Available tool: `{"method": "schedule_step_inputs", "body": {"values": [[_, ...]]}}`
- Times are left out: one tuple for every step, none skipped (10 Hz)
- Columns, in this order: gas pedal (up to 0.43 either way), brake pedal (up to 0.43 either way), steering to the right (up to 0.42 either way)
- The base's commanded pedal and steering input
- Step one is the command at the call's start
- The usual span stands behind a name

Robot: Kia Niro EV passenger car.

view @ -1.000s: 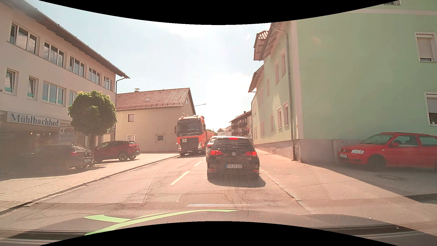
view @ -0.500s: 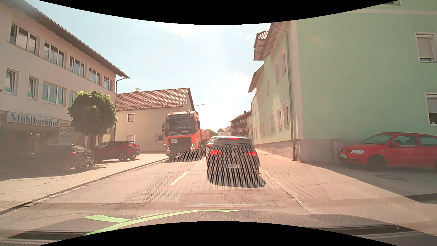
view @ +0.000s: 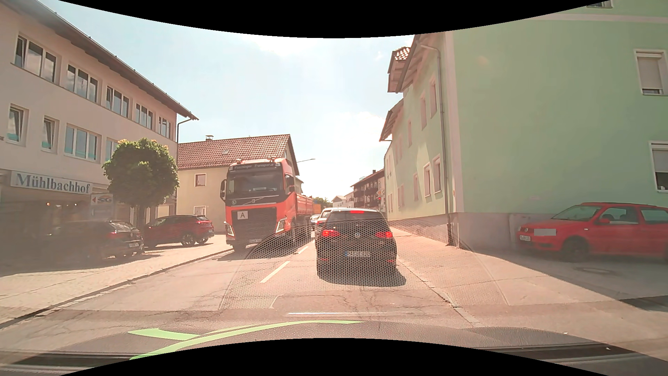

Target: Follow the waypoints while adhering to traffic rules and regulations

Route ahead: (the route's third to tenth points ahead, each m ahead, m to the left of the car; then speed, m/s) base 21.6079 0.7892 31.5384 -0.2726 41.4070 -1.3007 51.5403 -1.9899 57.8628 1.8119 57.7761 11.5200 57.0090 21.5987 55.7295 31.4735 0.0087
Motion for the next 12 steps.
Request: {"method": "schedule_step_inputs", "body": {"values": [[0.0,0.354,0.011],[0.0,0.354,0.011],[0.0,0.348,0.011],[0.0,0.341,0.011],[0.0,0.335,0.011],[0.0,0.329,0.011],[0.0,0.329,0.011],[0.0,0.329,0.011],[0.0,0.329,0.011],[0.0,0.329,0.011],[0.0,0.329,0.011],[0.0,0.329,0.011]]}}
